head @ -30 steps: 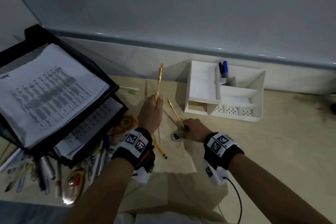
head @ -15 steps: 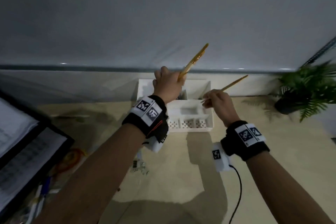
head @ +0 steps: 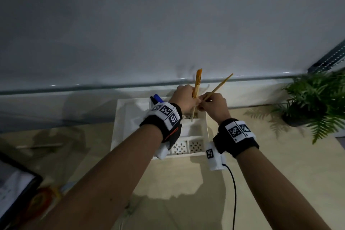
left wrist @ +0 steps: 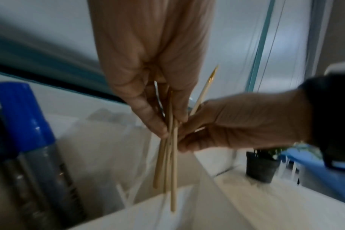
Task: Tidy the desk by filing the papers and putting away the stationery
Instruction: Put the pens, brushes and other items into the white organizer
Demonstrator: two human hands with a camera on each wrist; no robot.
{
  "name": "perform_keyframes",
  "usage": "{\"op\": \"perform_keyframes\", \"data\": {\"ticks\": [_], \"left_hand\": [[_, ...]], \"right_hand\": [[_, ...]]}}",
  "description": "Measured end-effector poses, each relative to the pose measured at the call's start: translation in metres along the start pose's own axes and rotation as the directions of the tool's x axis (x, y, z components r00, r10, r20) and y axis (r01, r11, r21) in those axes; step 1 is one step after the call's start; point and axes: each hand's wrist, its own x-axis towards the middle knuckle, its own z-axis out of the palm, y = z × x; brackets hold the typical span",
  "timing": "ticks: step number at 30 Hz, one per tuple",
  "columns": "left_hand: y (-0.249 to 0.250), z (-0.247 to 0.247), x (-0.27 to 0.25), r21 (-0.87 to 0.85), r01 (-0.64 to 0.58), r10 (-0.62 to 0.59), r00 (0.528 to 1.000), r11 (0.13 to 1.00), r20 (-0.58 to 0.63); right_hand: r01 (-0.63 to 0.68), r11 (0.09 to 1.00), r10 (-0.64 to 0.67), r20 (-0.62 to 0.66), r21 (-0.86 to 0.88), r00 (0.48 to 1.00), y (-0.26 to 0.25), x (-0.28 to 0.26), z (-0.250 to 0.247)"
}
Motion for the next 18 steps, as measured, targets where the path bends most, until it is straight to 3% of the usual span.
{"op": "perform_keyframes", "data": {"ticks": [5,11,13,15,18], "left_hand": [[-0.010,0.011,0.006,0.188,0.074,-0.084,0.996,0.979,0.043],[0.006,0.001,0.007,0.230,-0.005,0.023,0.997,0.973,-0.078],[0.005,-0.002,0.010,0.227,-0.010,0.019,0.999,0.974,-0.036],[0.002,-0.006,0.010,0.220,-0.016,0.009,0.999,0.975,0.034],[-0.003,-0.007,0.009,0.263,-0.046,0.020,0.995,0.964,0.101]], "right_hand": [[-0.008,0.994,0.001,0.068,0.109,0.998,0.005,0.001,-0.006],[0.005,0.991,-0.010,0.037,0.135,0.999,0.007,0.000,-0.003],[0.050,0.992,-0.048,-0.021,0.112,0.999,0.001,0.000,-0.005],[0.090,0.972,-0.073,-0.084,0.216,0.994,-0.007,0.000,-0.011],[0.135,0.927,-0.134,-0.026,0.351,0.991,-0.020,-0.001,-0.013]]}}
